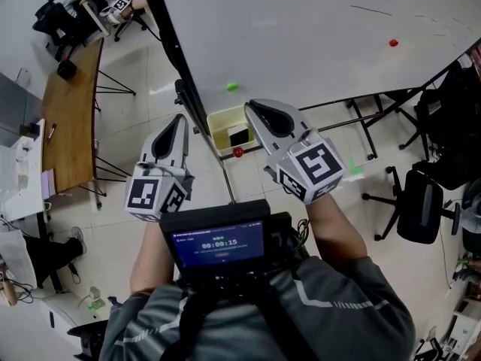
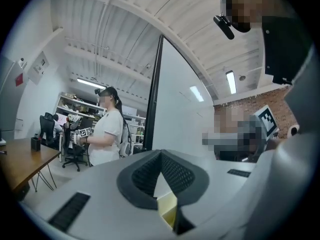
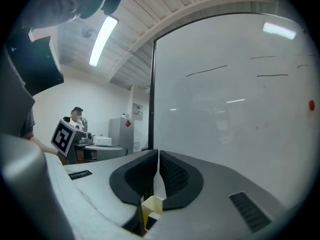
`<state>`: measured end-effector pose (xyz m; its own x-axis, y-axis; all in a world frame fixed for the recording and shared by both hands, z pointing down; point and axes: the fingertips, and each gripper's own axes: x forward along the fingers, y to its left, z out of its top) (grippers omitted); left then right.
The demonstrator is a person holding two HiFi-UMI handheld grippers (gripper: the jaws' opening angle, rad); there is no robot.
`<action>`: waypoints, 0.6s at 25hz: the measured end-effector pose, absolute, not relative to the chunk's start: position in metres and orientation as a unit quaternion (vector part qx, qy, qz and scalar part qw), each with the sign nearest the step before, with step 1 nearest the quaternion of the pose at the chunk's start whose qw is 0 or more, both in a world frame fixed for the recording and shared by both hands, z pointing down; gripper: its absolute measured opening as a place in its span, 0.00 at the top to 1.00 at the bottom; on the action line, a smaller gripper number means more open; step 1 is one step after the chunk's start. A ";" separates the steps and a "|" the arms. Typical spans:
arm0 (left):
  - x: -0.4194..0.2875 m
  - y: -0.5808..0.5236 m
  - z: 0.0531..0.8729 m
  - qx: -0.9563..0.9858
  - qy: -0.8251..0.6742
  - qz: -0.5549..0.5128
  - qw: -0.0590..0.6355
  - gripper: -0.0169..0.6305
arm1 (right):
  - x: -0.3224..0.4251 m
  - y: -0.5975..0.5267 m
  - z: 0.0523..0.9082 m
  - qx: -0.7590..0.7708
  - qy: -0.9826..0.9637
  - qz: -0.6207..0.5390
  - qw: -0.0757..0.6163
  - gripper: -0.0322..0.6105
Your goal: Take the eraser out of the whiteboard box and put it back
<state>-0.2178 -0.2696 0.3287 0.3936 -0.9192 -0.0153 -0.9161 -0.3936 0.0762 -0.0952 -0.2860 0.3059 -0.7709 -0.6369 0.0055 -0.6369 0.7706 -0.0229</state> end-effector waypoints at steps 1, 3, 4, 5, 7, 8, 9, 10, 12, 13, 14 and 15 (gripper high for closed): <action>-0.216 -0.270 0.330 0.833 -0.553 -0.025 0.028 0.92 | -0.091 -0.286 0.303 -0.340 0.940 -0.009 0.008 0.89; -0.211 -0.269 0.333 0.829 -0.557 -0.024 0.034 0.92 | -0.082 -0.288 0.299 -0.341 0.940 -0.007 0.020 0.89; -0.209 -0.269 0.333 0.828 -0.560 -0.024 0.036 0.92 | -0.078 -0.289 0.298 -0.340 0.940 -0.007 0.023 0.89; -0.206 -0.269 0.332 0.826 -0.562 -0.024 0.037 0.92 | -0.073 -0.290 0.298 -0.337 0.941 -0.008 0.024 0.90; -0.199 -0.269 0.330 0.824 -0.565 -0.023 0.035 0.92 | -0.064 -0.292 0.296 -0.331 0.943 -0.011 0.025 0.91; -0.194 -0.269 0.328 0.823 -0.566 -0.023 0.035 0.92 | -0.060 -0.293 0.296 -0.328 0.944 -0.013 0.026 0.91; -0.190 -0.269 0.327 0.823 -0.567 -0.022 0.034 0.92 | -0.055 -0.294 0.297 -0.324 0.946 -0.015 0.027 0.91; -0.185 -0.269 0.326 0.822 -0.568 -0.022 0.034 0.92 | -0.051 -0.296 0.298 -0.320 0.947 -0.017 0.028 0.91; -0.173 -0.269 0.324 0.820 -0.571 -0.020 0.033 0.92 | -0.042 -0.300 0.301 -0.310 0.950 -0.024 0.027 0.91; -0.168 -0.269 0.322 0.818 -0.574 -0.019 0.032 0.92 | -0.038 -0.302 0.303 -0.303 0.952 -0.026 0.026 0.91; -0.163 -0.270 0.321 0.815 -0.578 -0.019 0.031 0.92 | -0.034 -0.305 0.304 -0.295 0.955 -0.028 0.026 0.91; -0.159 -0.270 0.319 0.812 -0.583 -0.019 0.029 0.92 | -0.030 -0.307 0.304 -0.286 0.957 -0.029 0.028 0.91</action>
<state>-0.1593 -0.2703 0.3190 0.3190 -0.9477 0.0030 -0.9455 -0.3181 0.0695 -0.0298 -0.3074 0.3037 -0.8352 -0.5487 -0.0371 -0.5454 0.8351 -0.0718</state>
